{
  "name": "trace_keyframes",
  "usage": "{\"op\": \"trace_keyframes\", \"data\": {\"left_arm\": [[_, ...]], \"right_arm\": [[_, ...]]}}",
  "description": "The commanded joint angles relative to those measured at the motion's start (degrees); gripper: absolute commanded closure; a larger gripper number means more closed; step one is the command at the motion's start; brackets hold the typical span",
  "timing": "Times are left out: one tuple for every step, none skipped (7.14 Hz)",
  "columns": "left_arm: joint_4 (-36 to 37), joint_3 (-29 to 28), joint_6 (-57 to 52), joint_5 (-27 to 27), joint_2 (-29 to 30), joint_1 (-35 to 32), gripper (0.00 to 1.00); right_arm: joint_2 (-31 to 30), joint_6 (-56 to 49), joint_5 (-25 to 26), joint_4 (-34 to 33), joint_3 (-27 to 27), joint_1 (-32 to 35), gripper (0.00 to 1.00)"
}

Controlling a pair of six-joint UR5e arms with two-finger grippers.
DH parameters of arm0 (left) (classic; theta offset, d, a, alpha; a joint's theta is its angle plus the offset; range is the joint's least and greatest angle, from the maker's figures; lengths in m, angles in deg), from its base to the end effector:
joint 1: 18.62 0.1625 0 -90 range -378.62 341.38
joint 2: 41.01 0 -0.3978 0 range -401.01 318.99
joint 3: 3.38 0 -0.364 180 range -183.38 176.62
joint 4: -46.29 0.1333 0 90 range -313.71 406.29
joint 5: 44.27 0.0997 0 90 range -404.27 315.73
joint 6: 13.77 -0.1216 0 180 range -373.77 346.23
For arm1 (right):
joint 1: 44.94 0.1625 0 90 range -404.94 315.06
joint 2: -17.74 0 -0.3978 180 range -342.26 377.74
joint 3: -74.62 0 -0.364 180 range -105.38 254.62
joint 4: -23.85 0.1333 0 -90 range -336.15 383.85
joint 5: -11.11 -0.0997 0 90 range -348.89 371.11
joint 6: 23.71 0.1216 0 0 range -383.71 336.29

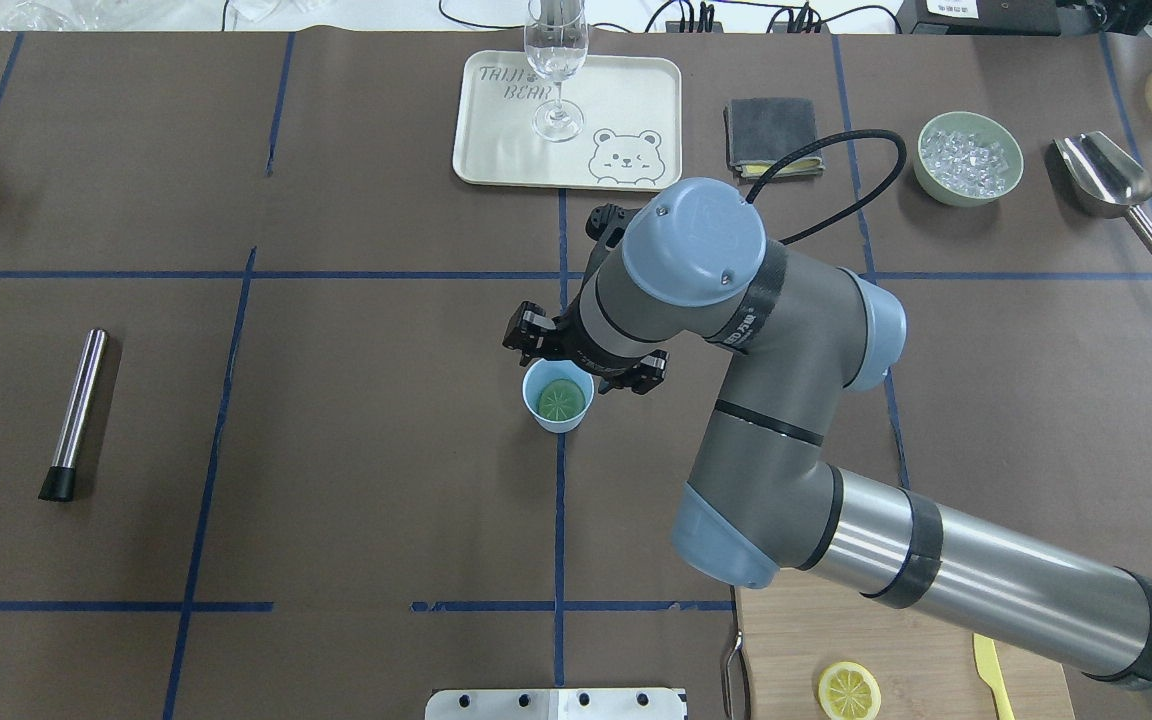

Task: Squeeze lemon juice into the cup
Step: 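Raise the right gripper from the cup while the left gripper reaches for the muddler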

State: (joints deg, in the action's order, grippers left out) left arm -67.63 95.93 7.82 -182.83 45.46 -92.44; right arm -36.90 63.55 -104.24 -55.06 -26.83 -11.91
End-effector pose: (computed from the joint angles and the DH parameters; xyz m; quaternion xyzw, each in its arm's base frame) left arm 0.0889 -0.4575 0.5434 0.0924 0.4517 0.0637 0.8851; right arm -0.4801 -0.4090 0.1955 -0.0377 -0.5084 0.1205 0.8518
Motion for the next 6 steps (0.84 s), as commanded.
{"op": "trace_keyframes", "data": {"left_arm": [[-3.06,-3.22,12.59,8.98,3.16,9.81,0.01],[-2.37,-5.33,12.87,8.92,4.65,10.70,0.03],[-2.27,-6.40,12.96,9.01,5.10,12.45,0.03],[-2.36,-7.28,14.70,9.10,5.63,13.43,0.03],[-2.36,-9.20,17.94,9.10,7.37,16.13,0.04],[-2.45,-10.18,17.88,9.27,7.65,17.47,0.04]], "right_arm": [[-8.25,-5.24,-3.03,0.16,-6.55,3.61,0.00],[-10.02,-5.77,-3.04,0.16,-7.70,3.97,0.00],[-10.65,-5.78,-2.95,0.16,-7.98,4.06,0.00],[-11.01,-5.78,-2.78,0.16,-8.06,3.97,0.00],[-11.01,-5.78,-2.78,0.16,-7.98,3.97,0.00],[-11.10,-5.78,-2.69,0.16,-7.89,3.97,0.00]]}}
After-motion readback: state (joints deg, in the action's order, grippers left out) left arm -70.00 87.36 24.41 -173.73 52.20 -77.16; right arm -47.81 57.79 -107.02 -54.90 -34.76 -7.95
